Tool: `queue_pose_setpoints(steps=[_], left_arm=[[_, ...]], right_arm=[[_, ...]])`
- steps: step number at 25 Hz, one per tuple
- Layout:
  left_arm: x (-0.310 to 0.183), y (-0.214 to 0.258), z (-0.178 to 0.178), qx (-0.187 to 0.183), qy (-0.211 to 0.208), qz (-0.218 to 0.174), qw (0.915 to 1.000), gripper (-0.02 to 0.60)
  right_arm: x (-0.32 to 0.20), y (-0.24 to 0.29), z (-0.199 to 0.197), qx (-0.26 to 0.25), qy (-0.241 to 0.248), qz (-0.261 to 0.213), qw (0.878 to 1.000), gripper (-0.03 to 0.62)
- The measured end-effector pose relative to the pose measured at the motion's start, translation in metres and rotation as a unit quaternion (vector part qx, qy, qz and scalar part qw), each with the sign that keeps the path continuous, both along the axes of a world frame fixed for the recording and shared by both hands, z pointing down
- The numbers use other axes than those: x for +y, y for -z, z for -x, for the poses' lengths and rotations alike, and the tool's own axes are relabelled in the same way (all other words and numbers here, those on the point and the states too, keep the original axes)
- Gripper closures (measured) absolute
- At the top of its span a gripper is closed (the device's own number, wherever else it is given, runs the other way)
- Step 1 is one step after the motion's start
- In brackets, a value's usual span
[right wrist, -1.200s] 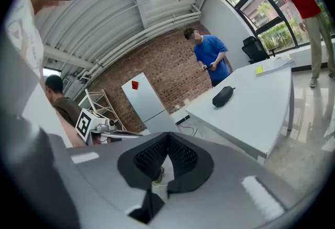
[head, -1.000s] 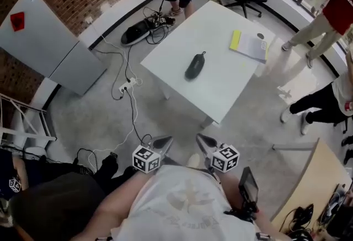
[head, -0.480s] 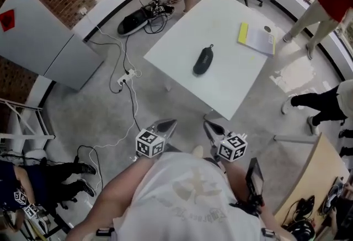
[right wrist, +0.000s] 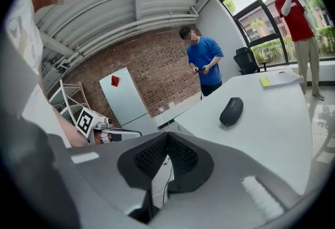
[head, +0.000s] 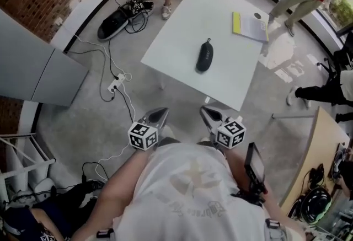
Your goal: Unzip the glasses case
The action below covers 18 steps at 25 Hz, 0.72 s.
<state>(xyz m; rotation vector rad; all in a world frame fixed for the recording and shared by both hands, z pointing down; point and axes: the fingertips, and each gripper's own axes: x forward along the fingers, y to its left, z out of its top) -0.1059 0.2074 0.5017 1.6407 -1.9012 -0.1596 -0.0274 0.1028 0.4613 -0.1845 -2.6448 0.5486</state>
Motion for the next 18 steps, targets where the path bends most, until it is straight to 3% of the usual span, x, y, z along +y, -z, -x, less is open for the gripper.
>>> queue_pose_setpoints(steps=[9, 18], left_arm=[[0.022, 0.001, 0.057, 0.011, -0.021, -0.016, 0.9996, 0.575], [0.005, -0.02, 0.074, 0.019, -0.034, 0.017, 0.9991, 0.575]], right_arm=[[0.033, 0.006, 0.054, 0.02, -0.008, -0.036, 0.999, 0.586], [0.009, -0.012, 0.08, 0.02, -0.018, -0.012, 1.0, 0.586]])
